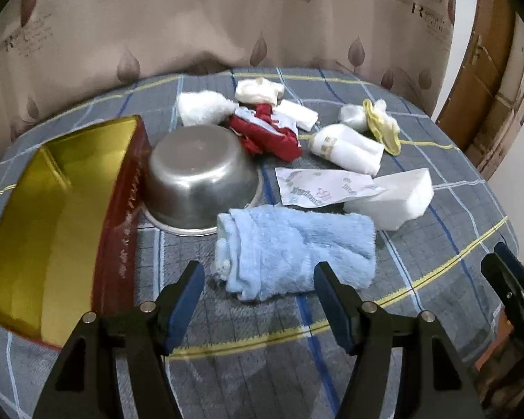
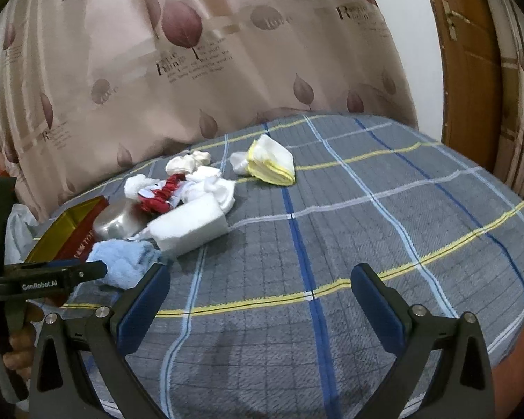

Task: Organize soft objects
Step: 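Reach the left gripper to the blue towel and grasp it, then carry the blue towel over the gold tray with left while right grasps the sponge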

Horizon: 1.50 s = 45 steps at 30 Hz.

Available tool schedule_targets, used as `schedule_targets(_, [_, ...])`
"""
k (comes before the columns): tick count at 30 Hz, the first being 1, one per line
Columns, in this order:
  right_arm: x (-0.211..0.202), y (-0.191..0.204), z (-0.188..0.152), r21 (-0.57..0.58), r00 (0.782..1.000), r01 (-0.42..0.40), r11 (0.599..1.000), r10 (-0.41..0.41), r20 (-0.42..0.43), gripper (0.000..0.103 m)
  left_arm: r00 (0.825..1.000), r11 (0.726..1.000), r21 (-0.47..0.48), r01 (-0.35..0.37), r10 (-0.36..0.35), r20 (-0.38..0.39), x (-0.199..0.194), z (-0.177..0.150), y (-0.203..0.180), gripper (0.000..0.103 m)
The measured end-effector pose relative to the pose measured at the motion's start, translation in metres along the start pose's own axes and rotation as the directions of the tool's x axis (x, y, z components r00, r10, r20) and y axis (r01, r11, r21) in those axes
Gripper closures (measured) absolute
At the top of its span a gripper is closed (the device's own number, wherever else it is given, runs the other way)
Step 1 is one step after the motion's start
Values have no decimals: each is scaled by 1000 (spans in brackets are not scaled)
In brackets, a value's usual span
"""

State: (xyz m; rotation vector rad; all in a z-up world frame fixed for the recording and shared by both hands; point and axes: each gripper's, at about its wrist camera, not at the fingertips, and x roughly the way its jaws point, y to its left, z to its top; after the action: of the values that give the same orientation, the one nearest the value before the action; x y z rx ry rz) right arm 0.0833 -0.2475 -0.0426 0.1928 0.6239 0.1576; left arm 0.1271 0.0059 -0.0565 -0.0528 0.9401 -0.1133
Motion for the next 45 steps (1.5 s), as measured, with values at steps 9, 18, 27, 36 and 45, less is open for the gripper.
schedule_targets(9, [11,-4,1,2,1000,6,1000,-6,-18,0,994,994,-1,107,-107,-34,29,3,5,80])
schedule_targets(18, [16,-1,0,-7,999,7,1000,-8,-36,0,996,995,-21,94,-94,-4,10,0,-3,82])
schedule_targets(27, [10,6,7,-47,1000,-2,999,1,-24,0,997,1000,-16,-3,4,74,-36,9,2,82])
schedule_targets(36, [8,16,12,-90,1000,3,996,-5,-20,0,985,995,-61,-85,93,144,-79,28,48,82])
schedule_targets(45, [22,42,28,-202,999,-8,979,0,-38,0,965,972,-116,-202,218,144,-86,39,112,82])
